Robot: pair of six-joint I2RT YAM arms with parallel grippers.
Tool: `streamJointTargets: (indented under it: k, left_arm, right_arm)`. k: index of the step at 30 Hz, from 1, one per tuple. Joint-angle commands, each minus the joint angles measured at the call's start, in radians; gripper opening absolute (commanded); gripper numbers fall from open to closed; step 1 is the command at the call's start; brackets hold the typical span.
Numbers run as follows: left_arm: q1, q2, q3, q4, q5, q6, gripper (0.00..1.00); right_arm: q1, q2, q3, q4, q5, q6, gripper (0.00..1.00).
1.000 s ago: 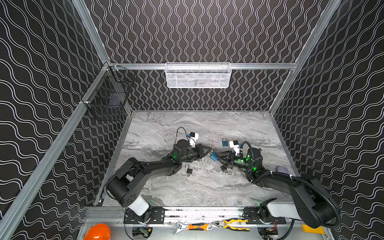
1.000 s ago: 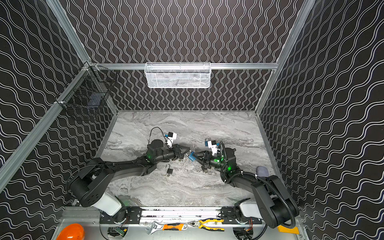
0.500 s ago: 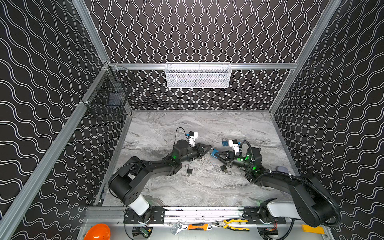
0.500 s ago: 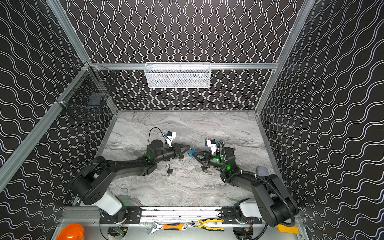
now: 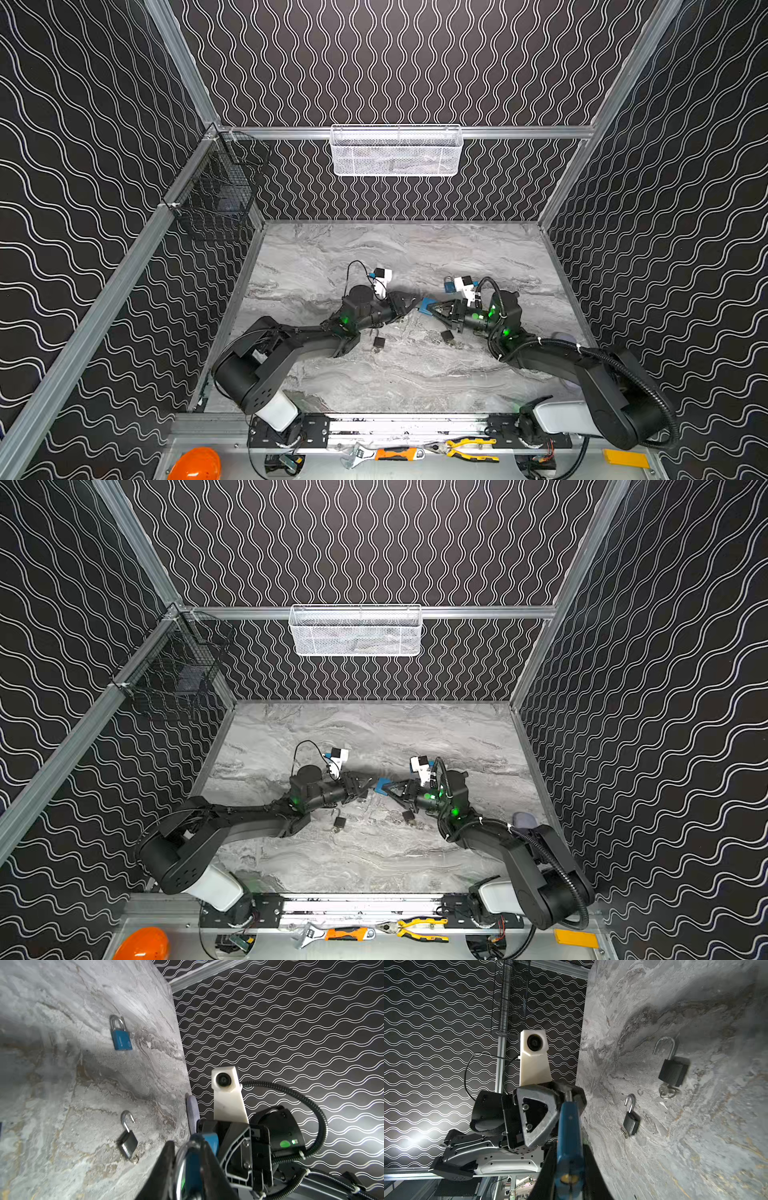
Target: Lock with the key
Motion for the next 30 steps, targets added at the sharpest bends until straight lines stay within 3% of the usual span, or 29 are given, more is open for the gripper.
streamJointTargets:
  k: [1, 6, 11, 20, 24, 27, 30]
  left_arm:
    - [0.006, -0.003, 0.009, 0.037, 0.032, -0.006, 0.27]
    - [0.006, -0.002, 0.008, 0.037, 0.039, -0.004, 0.24]
    - [0.007, 0.008, 0.015, 0.032, 0.055, -0.004, 0.11]
    - [0.008, 0.046, 0.055, 0.020, 0.102, -0.002, 0.00]
    - [0.007, 0.037, 0.058, -0.019, 0.088, 0.011, 0.00]
    - [0.009, 0.006, 0.063, -0.077, 0.066, 0.037, 0.00]
    - [0.012, -0.013, 0.068, -0.101, 0.060, 0.048, 0.00]
  right_arm:
    - [0.002, -0.017, 0.017, -0.038, 0.025, -0.063, 0.09]
    - [0.002, -0.011, 0.015, -0.030, 0.022, -0.061, 0.08]
    - [0.002, 0.003, 0.009, -0.005, 0.022, -0.051, 0.08]
    - [0.002, 0.007, 0.019, -0.021, 0.010, -0.070, 0.10]
    - [0.002, 0.001, 0.016, -0.020, 0.014, -0.065, 0.26]
    - [0.001, -0.012, 0.012, -0.034, 0.022, -0.067, 0.45]
    - [0.001, -0.033, 0.001, -0.052, 0.038, -0.078, 0.53]
